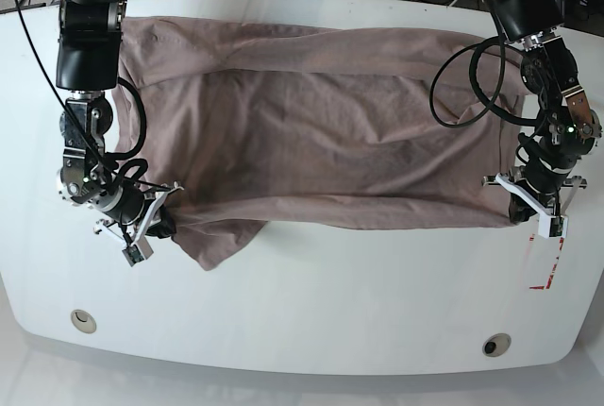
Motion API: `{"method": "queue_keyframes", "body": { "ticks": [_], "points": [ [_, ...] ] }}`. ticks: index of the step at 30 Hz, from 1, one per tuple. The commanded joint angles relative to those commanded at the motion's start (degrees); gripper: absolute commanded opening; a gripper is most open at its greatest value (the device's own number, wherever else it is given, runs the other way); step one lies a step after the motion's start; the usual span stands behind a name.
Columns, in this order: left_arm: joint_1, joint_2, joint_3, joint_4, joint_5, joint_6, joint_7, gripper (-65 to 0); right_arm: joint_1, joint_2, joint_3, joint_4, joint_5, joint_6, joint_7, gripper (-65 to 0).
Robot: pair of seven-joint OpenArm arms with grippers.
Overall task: Layout the t-shirt on the table in an organized manner, then fold the t-shirt properly
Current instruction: 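Pull the hem corners apart with both grippers to stretch the shirt, then lift the hem with both grippers and fold it over toward the collar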
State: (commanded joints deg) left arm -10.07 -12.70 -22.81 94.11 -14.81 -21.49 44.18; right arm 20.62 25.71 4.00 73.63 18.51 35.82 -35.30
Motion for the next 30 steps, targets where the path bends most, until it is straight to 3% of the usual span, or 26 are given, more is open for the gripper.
{"method": "queue_keyframes", "body": {
  "ticks": [7, 11, 23, 30],
  "points": [
    [-3.2, -1.5, -0.2, 0.1, 0.0, 0.0, 0.0, -64.6, 0.1, 0.4, 0.3, 1.1, -0.1, 0.18, -2.2, -64.7],
    [-5.2, -1.5, -0.2, 0.4, 0.0, 0.0, 0.0, -64.6, -0.3, 2.9, 0.3, 4.7, -0.1, 0.18, -4.4, -64.7],
    [-6.9, -3.0, 0.1, 0.3, 0.0, 0.0, 0.0, -64.6, 0.0, 3.5, 0.3, 4.7, 0.1, 0.35, -4.9, -64.7],
    [-6.4, -3.1, -0.2, 0.5, -0.1, 0.0, 0.0, -64.6, -2.4, 3.8, 0.4, 10.5, 0.0, 0.35, -6.8, -64.7]
  ]
}}
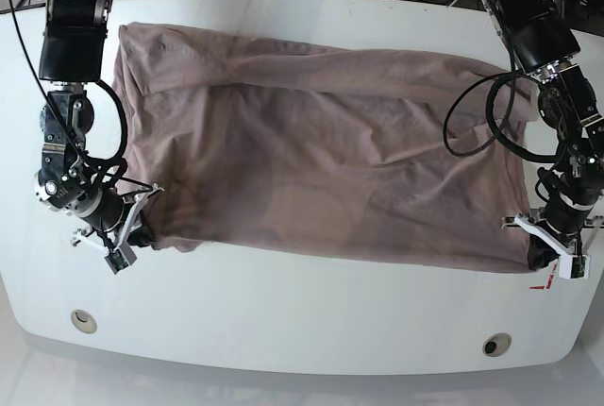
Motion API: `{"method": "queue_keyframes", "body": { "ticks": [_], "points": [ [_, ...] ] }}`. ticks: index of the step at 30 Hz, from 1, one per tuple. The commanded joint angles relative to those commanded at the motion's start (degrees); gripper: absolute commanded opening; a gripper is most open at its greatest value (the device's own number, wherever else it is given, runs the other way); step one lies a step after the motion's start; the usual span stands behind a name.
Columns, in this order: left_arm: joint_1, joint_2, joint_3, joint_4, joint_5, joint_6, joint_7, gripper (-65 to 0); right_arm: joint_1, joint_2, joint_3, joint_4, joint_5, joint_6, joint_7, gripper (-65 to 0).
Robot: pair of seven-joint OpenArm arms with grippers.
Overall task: Layout the t-shirt on the table in an organized manner, then fold the t-shirt properly
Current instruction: 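Lift the hem with both grippers and fold it over toward the collar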
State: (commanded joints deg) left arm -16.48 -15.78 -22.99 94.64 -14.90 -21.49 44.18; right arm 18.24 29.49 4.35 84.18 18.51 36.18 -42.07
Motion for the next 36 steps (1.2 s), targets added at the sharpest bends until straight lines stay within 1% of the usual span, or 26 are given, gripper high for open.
{"method": "queue_keyframes", "body": {
  "ticks": [3, 7, 10, 14, 17, 19, 23, 27, 32, 36],
  "points": [
    [0.4, -0.1, -0.2, 1.5, 0.0, 0.0, 0.1, -64.6, -1.0, 0.4, 0.0, 3.3, 0.5, 0.0, -3.3, -64.7],
    [3.4, -0.1, -0.2, 4.1, 0.0, 0.0, 0.1, -64.6, -3.3, 0.2, 0.1, 8.4, 0.5, 0.0, -7.5, -64.7],
    [5.5, -0.1, -0.3, 5.5, 0.0, 0.0, 0.2, -64.6, -6.6, -0.2, 2.2, 12.1, 0.5, 0.0, -9.6, -64.7],
    [8.5, -0.1, -0.3, 6.3, 0.0, 0.0, 0.2, -64.6, -10.2, -3.0, 5.9, 17.6, 0.2, 0.0, -13.3, -64.7],
    [10.4, -0.6, -1.9, 6.2, 0.1, 0.0, 0.2, -64.6, -12.4, -4.2, 7.9, 20.5, 0.4, 0.0, -16.1, -64.7],
    [11.3, -0.9, -2.8, 6.0, 0.1, -0.1, 0.2, -64.6, -14.1, -4.4, 8.6, 21.9, 0.5, 0.0, -17.0, -64.7],
    [12.5, -1.1, -3.1, 5.9, 0.1, -0.1, 0.2, -64.6, -17.5, -4.4, 8.9, 23.3, 0.5, 0.0, -17.0, -64.7],
    [14.2, -2.5, -3.1, 5.9, 0.1, -0.1, 0.2, -64.6, -20.7, -4.8, 8.9, 24.3, 0.6, 0.0, -17.0, -64.7],
    [14.8, -4.0, -3.1, 4.0, 0.1, -0.1, 0.2, -64.6, -24.9, -6.9, 10.5, 25.3, 0.5, 0.0, -17.1, -64.7],
    [15.1, -5.2, -3.2, 2.5, 0.1, -0.1, 0.2, -64.6, -27.0, -6.9, 10.7, 25.2, 0.5, 0.0, -17.1, -64.7]
  ]
}}
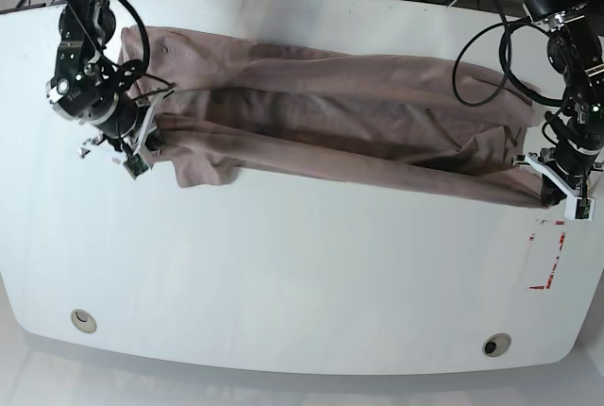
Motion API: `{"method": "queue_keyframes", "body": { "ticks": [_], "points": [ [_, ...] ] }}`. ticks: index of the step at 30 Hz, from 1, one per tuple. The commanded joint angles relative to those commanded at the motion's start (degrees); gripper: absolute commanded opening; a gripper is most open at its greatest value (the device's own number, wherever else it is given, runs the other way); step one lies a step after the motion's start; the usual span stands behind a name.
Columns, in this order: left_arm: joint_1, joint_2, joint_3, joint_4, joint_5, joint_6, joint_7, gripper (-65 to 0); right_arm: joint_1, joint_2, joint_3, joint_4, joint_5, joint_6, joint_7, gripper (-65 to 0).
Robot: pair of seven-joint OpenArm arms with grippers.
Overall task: Layout the t-shirt on the table in an organized manner, then fold the t-shirt properly
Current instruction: 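Lift the hem with both grippers and fold it over toward the collar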
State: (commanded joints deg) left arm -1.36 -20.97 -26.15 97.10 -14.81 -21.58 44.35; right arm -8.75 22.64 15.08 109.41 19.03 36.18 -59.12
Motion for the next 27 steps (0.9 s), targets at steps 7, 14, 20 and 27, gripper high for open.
{"method": "queue_keyframes", "body": {
  "ticks": [7, 14, 20, 27],
  "points": [
    [2.5, -1.1, 0.0, -0.5, 0.0, 0.0, 0.0, -64.6, -2.1, -1.5, 0.1, -0.1, -0.2, 0.09, 0.1, -64.7],
    [5.4, -1.1, 0.0, -0.6, 0.0, 0.0, 0.0, -64.6, -4.4, -2.1, -0.1, -0.3, -0.1, 0.09, 0.1, -62.0],
    [6.2, -1.1, 0.0, -1.8, 0.1, 0.0, 0.1, -63.6, -5.5, -3.3, 0.1, -0.4, -0.4, 0.09, 0.1, -53.1],
    [6.2, -1.8, -0.1, -2.7, 0.1, 0.2, 0.2, -40.0, -6.0, -3.5, 0.1, -0.4, -0.5, 0.09, 0.1, -41.1]
  ]
}}
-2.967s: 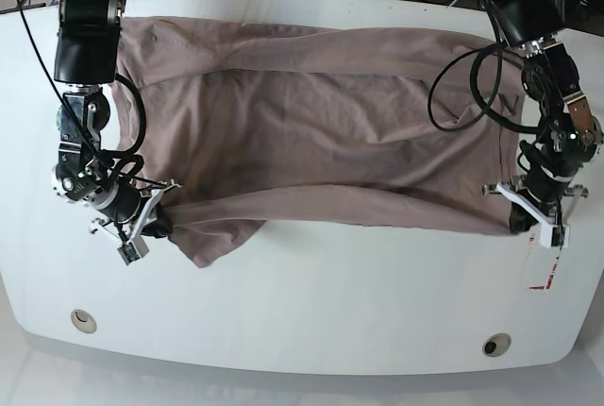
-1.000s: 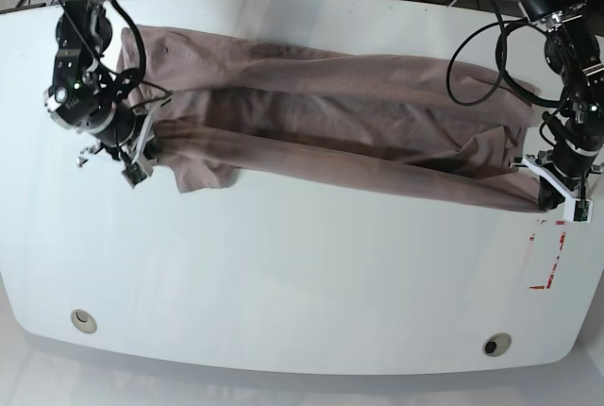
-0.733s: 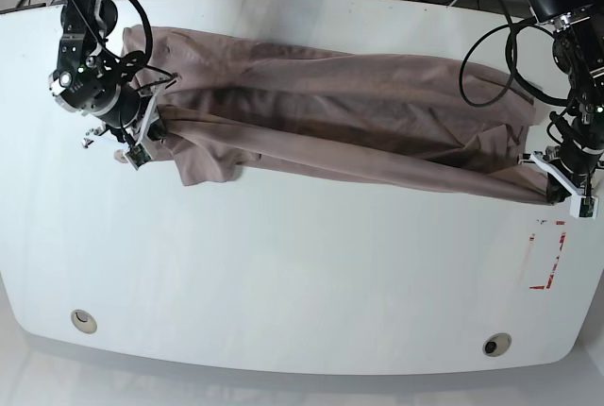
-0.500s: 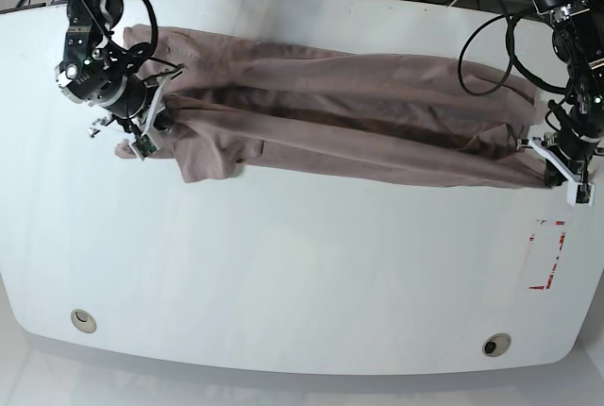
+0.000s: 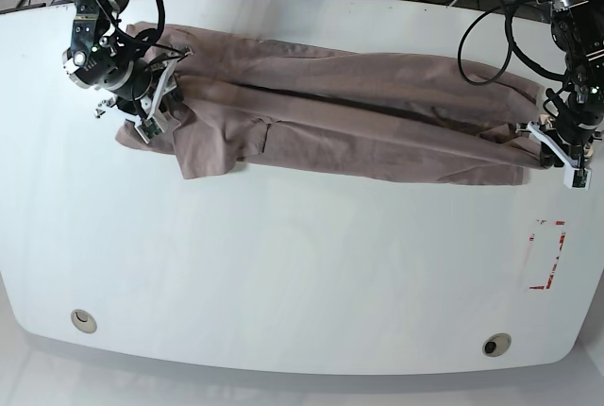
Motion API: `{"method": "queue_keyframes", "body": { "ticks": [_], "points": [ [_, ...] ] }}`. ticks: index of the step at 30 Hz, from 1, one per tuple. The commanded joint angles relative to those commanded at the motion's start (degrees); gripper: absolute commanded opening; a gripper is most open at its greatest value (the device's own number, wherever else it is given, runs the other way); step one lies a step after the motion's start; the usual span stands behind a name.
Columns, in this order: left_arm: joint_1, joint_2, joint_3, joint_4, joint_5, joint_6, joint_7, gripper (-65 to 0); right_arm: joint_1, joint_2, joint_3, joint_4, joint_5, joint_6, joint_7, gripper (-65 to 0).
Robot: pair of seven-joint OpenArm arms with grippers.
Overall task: Layout the t-shirt on the table in an organized manner, then fold the t-shirt properly
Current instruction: 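Lift the hem with both grippers and fold it over toward the collar, then open both grippers and regrasp the folded edge of the shirt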
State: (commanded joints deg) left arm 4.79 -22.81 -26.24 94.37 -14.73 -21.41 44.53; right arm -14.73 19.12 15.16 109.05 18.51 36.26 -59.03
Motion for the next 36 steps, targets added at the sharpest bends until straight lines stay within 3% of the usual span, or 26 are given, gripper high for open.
{"method": "queue_keyframes", "body": {
  "ticks": [1, 3, 8, 15, 20, 28, 33, 36],
  "points": [
    [0.0, 0.0, 0.0, 0.0, 0.1, 0.1, 0.0, -33.1, 0.0, 0.0, 0.0, 0.0, 0.0, 0.0, 0.0, -39.6],
    [0.0, 0.0, 0.0, 0.0, 1.0, 0.1, 0.0, -25.8, 0.0, 0.0, 0.0, 0.0, 0.0, 0.0, 0.0, -38.0],
    [-0.4, 0.0, 0.0, 0.0, 4.0, 0.1, 0.0, -15.6, 0.0, 0.3, 0.0, 0.0, -0.1, -0.26, 0.0, -35.0],
    [-1.9, 0.0, -5.4, 0.5, 4.2, -0.1, 0.0, -15.1, 0.1, 2.2, 0.2, 0.4, -0.1, -0.35, 0.0, -34.6],
    [-4.9, -0.1, -9.9, 0.5, 4.2, -0.2, 0.0, -15.1, 0.1, 3.1, 4.3, 2.5, 0.0, -0.26, -0.1, -34.4],
    [-6.4, -3.9, -12.1, 1.8, 4.1, -0.2, 0.0, -15.1, 0.5, 3.3, 7.3, 3.2, 0.5, -0.18, -0.2, -34.4],
    [-6.5, -4.6, -12.1, 2.9, 4.1, -0.2, -0.2, -15.1, 4.2, 2.2, 8.3, 2.9, 0.6, -0.09, -0.2, -34.4],
    [-6.5, -4.3, -12.0, 3.3, 4.1, -0.2, -0.2, -15.1, 7.0, -0.7, 8.3, 2.9, 0.6, 0.0, -0.2, -34.4]
  ]
}}
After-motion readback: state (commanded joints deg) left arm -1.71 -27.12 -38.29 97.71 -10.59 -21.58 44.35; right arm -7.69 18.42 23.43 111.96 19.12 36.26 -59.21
